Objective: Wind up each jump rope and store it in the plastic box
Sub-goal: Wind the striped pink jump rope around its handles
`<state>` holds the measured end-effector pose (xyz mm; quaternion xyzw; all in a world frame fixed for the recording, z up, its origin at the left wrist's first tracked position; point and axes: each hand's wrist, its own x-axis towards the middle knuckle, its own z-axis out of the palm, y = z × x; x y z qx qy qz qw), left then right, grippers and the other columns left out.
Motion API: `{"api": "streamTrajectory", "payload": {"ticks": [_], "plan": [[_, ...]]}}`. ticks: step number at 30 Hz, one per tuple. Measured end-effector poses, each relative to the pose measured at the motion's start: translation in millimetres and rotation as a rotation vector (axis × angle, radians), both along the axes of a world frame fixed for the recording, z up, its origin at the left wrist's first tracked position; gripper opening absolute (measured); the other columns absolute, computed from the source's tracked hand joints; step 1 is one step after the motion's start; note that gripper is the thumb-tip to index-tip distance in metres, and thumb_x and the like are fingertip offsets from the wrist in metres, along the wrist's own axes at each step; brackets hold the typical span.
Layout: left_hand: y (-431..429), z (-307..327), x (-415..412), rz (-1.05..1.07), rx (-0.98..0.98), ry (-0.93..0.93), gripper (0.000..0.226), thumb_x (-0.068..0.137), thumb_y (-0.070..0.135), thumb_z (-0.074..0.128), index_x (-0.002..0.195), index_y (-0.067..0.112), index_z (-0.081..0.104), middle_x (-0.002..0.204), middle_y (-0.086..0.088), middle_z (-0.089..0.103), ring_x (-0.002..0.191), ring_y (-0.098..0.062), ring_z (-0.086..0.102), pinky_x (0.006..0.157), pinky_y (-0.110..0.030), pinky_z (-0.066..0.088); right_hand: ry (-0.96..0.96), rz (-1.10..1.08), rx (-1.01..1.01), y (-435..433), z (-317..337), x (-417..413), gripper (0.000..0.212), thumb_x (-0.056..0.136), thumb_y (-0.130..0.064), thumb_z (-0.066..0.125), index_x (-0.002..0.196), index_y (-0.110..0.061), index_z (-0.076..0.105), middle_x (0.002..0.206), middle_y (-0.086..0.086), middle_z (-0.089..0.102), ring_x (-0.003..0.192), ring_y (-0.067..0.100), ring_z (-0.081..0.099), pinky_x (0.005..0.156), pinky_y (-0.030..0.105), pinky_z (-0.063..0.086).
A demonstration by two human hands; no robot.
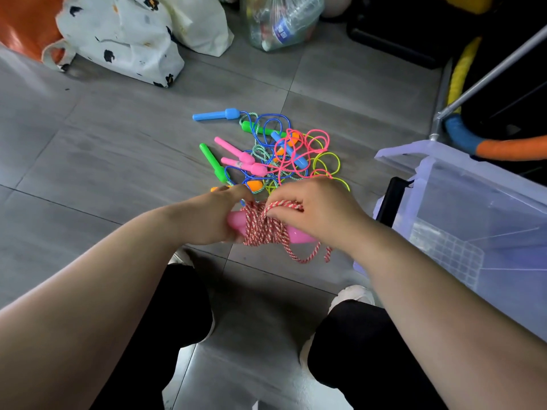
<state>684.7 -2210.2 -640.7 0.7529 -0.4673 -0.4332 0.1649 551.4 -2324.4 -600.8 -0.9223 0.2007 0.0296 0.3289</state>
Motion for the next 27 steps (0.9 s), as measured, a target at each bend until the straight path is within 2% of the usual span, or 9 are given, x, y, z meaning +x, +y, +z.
{"api": "streamTrajectory", "payload": {"ticks": [3,6,9,14,16,21,23,25,27], "plan": [[-0.7,6.4,-2.0,-0.082,-0.018,0.133,0.043,0.067,0.003,0.07,0.096,0.026,0.048,0.102,-0.019,0.064,0.084,-0.025,0.058,0.078,-0.03,0.047,-0.037,-0.092,0.049,-6.5,-2.8,-0.4,0.015,0.078,-0.03,0.066,0.09,-0.022,0.071,0.095,0.002,0.072,0.092,0.019,0.062,0.081,0.03,0.045],[-1.1,10.2,2.0,-0.113,-0.007,0.191,0.045,0.069,-0.003,0.071,0.08,0.032,0.045,0.086,-0.005,0.066,0.066,-0.003,0.054,0.066,-0.017,0.045,-0.091,-0.136,0.104,-9.6,-1.7,-0.6,0.012,0.074,-0.027,0.07,0.085,-0.022,0.072,0.087,0.001,0.072,0.084,0.017,0.062,0.08,0.035,0.048],[-0.1,14.4,3.0,-0.17,0.028,0.267,0.041,0.062,0.009,0.077,0.079,0.032,0.048,0.075,0.015,0.061,0.061,0.006,0.053,0.06,-0.007,0.042,-0.099,-0.155,0.176,-12.9,-0.4,0.2,0.012,0.071,-0.025,0.073,0.083,-0.021,0.073,0.081,-0.001,0.071,0.08,0.016,0.063,0.078,0.033,0.048],[1.8,25.5,1.5,-0.15,0.027,0.58,0.034,0.065,-0.001,0.071,0.088,0.016,0.053,0.069,0.001,0.065,0.058,-0.006,0.06,0.056,-0.013,0.048,-0.149,-0.194,0.365,-23.4,-5.4,-0.2,0.015,0.07,-0.015,0.073,0.076,-0.028,0.069,0.056,-0.027,0.061,0.062,-0.01,0.054,0.066,0.01,0.041],[1.6,28.0,2.4,-0.128,-0.003,0.628,0.034,0.061,0.003,0.068,0.092,0.01,0.054,0.067,0.0,0.065,0.056,-0.005,0.06,0.057,-0.015,0.049,-0.179,-0.231,0.432,-28.6,-5.3,-0.1,0.02,0.072,-0.011,0.071,0.075,-0.031,0.067,0.054,-0.023,0.061,0.059,-0.009,0.052,0.063,0.008,0.041],[2.6,29.0,5.4,-0.108,-0.021,0.664,0.034,0.06,0.003,0.066,0.091,0.011,0.054,0.062,0.003,0.066,0.055,-0.003,0.06,0.058,-0.015,0.049,-0.079,-0.266,0.598,-32.8,-8.0,-4.8,0.023,0.081,-0.001,0.059,0.1,-0.013,0.062,0.045,-0.014,0.057,0.042,-0.007,0.046,0.045,0.004,0.034],[3.7,30.1,7.8,-0.059,-0.046,0.717,0.04,0.059,0.0,0.065,0.096,0.008,0.053,0.065,0.002,0.067,0.055,-0.004,0.061,0.057,-0.015,0.05,-0.006,-0.305,0.739,-38.2,-12.2,-6.1,0.018,0.084,0.002,0.053,0.093,-0.01,0.063,0.049,-0.014,0.063,0.046,-0.008,0.053,0.051,0.005,0.043],[3.3,31.6,8.3,0.026,-0.087,0.754,0.045,0.056,0.002,0.07,0.098,0.01,0.055,0.071,-0.002,0.067,0.058,-0.007,0.062,0.058,-0.016,0.051,0.065,-0.423,0.794,-41.6,-15.5,-10.3,0.024,0.089,-0.002,0.045,0.074,-0.011,0.062,0.052,-0.008,0.065,0.041,-0.008,0.055,0.069,0.01,0.052],[1.3,31.7,7.2,0.127,-0.141,0.728,0.043,0.056,0.01,0.07,0.096,0.016,0.056,0.069,-0.001,0.068,0.058,-0.005,0.062,0.054,-0.014,0.048,0.081,-0.52,0.721,-40.6,-20.3,-14.4,0.031,0.09,-0.012,0.047,0.065,-0.009,0.065,0.039,-0.011,0.057,0.035,-0.011,0.049,0.077,0.005,0.045]]}}
